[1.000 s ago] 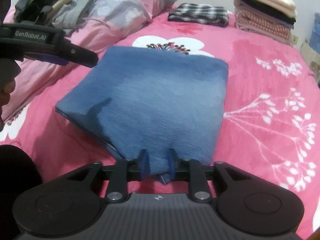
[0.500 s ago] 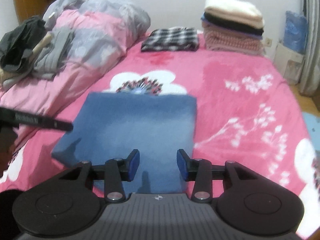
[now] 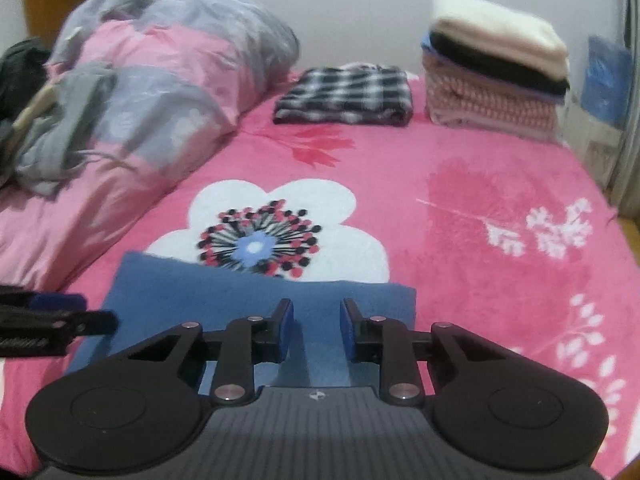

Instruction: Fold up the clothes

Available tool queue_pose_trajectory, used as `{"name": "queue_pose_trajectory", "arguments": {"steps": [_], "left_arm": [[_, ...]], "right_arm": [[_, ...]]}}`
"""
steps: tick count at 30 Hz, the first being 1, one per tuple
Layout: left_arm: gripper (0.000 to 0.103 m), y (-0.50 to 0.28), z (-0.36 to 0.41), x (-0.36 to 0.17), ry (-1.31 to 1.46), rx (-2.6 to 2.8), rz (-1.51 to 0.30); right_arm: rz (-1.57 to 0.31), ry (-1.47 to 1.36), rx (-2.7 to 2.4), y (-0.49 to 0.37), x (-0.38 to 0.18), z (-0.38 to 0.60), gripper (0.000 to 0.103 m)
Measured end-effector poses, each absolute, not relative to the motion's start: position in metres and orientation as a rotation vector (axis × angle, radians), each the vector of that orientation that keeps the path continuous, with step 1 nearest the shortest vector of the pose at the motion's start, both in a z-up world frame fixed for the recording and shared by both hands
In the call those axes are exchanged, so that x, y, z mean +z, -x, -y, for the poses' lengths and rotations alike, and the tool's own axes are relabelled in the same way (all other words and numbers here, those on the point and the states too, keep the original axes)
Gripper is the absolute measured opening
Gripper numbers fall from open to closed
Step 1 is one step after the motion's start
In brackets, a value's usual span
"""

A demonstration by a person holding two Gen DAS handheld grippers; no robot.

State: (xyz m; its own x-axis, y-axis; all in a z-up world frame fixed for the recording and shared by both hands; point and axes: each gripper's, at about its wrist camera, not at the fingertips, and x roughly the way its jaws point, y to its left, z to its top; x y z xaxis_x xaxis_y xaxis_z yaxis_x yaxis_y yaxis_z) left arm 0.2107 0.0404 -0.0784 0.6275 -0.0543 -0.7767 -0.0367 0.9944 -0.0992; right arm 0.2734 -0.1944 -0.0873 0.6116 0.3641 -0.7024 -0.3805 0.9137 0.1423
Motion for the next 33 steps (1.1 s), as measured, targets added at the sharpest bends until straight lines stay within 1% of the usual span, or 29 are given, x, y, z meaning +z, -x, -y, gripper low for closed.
{"name": "queue_pose_trajectory", "arguments": {"steps": [4,8,9,12,15,20,22,28,31,33], "left_arm": [[0.051,-0.218,-0.042,-0.085,0.109,-0.006,-0.895],[0.053,-0.224,-0.042,-0.086,0.093,-0.004,-0.893],[0.054,-0.223,-0.042,-0.085,0.086,-0.003,-0.892],[0.063,-0.222,-0.043,-0.082,0.062,0.003,-0.887],[0.065,-0.212,-0.045,-0.077,0.043,-0.011,-0.882],[0.07,-0.181,-0.042,-0.064,-0.028,-0.118,-0.876],[0.074,-0.167,-0.039,-0.062,-0.071,-0.169,-0.879],[0.075,-0.141,-0.029,-0.073,-0.161,-0.236,-0.921],[0.076,-0.143,-0.034,-0.081,-0.12,-0.216,-0.951],[0.077,-0.144,-0.037,-0.081,-0.102,-0.212,-0.952]], "right_arm": [[-0.86,-0.058,0.406,-0.297,-0.11,0.203,0.025],[-0.873,-0.111,0.417,-0.302,-0.104,0.212,0.025],[-0.867,-0.125,0.421,-0.299,-0.099,0.215,0.027],[-0.85,-0.16,0.448,-0.284,-0.084,0.231,0.027],[-0.856,-0.172,0.502,-0.26,-0.071,0.248,0.028],[-0.875,-0.039,0.632,-0.207,-0.056,0.249,0.028],[-0.876,0.035,0.682,-0.184,-0.054,0.241,0.028],[-0.889,0.211,0.74,-0.145,-0.071,0.208,0.028],[-0.922,0.318,0.694,-0.142,-0.087,0.197,0.026],[-0.904,0.348,0.68,-0.137,-0.081,0.193,0.027]]}}
